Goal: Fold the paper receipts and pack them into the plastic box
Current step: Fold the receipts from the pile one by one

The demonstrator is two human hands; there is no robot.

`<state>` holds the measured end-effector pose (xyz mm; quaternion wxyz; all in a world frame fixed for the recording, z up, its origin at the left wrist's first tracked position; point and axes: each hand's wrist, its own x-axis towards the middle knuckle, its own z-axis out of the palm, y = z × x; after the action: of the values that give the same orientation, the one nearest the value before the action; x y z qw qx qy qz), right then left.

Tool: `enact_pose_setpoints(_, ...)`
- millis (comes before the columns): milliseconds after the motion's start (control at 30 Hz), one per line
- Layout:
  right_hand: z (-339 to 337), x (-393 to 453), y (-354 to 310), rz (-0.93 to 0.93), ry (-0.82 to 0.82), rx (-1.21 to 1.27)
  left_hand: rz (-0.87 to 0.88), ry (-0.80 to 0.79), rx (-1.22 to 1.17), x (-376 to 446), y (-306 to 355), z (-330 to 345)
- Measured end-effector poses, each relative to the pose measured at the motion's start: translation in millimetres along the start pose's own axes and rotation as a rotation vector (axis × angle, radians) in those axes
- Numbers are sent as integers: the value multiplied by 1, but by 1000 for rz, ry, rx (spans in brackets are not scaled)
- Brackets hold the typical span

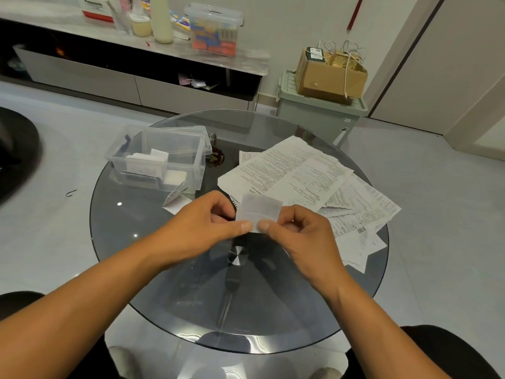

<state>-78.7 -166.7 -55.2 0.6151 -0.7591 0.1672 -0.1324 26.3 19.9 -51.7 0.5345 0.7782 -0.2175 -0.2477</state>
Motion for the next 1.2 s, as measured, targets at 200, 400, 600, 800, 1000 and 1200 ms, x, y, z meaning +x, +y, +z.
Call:
enact_pose_setpoints(200,7,-3,0,-4,-59,64,-33,-6,-305,1,3,5)
enact_pose_setpoints(400,2,1,-5,95,10,183,-42,-103,-239,0,1,8)
enact_pose_setpoints(600,2,-2,-3,42,-72,128,-67,-24,-293,-1,2,11)
enact_pose_setpoints(800,2,0,3,-40,-125,87,-204,-44,-509,0,9,8)
enact_pose_setpoints(1000,5,-2,9,-131,-135,-167,-201,-53,-458,-1,8,5)
enact_pose_setpoints(1200,8,-2,2,94,-144,-27,29,64,-128,-5,6,13)
